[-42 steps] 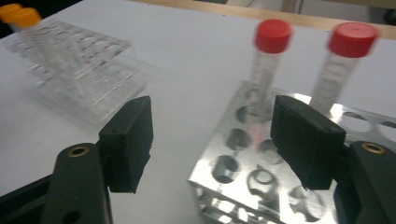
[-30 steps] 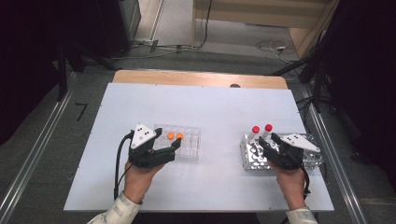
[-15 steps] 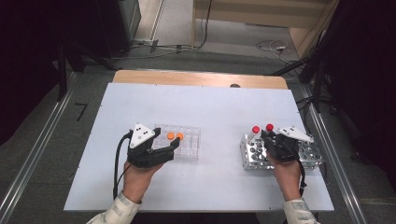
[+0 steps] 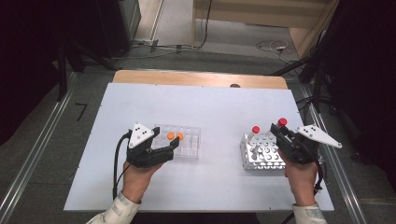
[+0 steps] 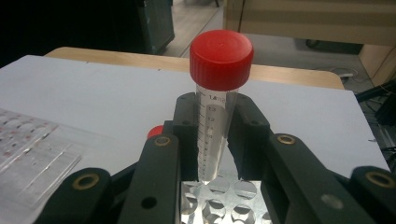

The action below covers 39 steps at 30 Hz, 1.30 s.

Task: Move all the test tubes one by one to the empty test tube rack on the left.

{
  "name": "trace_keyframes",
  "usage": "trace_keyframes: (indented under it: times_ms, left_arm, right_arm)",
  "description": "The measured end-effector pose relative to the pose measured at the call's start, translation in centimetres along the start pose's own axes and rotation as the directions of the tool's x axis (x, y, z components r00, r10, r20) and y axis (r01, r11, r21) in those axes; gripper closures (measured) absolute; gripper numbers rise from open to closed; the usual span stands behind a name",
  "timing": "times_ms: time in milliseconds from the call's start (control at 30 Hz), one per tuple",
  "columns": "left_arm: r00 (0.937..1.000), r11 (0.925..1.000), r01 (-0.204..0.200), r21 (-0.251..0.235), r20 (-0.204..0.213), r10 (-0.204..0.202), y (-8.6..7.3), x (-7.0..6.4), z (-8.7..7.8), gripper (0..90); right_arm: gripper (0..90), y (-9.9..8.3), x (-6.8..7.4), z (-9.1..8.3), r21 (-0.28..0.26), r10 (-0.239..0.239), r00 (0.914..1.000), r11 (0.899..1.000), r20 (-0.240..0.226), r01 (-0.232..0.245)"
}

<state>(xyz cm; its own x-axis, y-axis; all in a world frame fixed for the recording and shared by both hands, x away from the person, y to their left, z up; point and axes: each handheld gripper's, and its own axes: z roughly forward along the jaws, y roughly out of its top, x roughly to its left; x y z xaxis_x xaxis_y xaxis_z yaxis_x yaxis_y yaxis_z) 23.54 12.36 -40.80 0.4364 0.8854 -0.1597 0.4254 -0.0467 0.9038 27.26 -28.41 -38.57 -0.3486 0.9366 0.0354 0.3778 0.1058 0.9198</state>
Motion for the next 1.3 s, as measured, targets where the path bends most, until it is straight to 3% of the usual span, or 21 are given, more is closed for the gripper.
trace_keyframes:
  times_ms: [400, 633, 967, 1300]
  left_arm:
    - [1.0000, 0.9999, 0.004, -0.009, 0.000, -0.004, 0.1, 0.0, -0.2, 25.0]
    - [1.0000, 0.9999, -0.001, -0.010, 0.003, 0.001, 0.1, -0.1, -0.3, 25.0]
    - [0.9998, 0.9997, 0.002, -0.024, 0.017, -0.001, 0.4, -0.4, -0.6, 25.0]
    - [0.9982, 0.9994, -0.011, -0.034, 0.059, 0.013, 0.5, -1.7, -0.8, 25.0]
  right_arm:
    - [71.4, 0.4, 0.9, -2.2, 0.043, -0.014, 0.9958, 0.999, -0.091, 0.018]
    - [71.3, 0.4, 2.5, -2.3, 0.065, -0.050, 0.9858, 0.996, -0.161, 0.061]
    - [71.4, -0.9, 6.5, -0.7, 0.110, -0.081, 0.9528, 0.987, -0.293, 0.118]
    - [71.4, -2.3, 10.4, 1.3, 0.137, -0.125, 0.9161, 0.972, -0.381, 0.190]
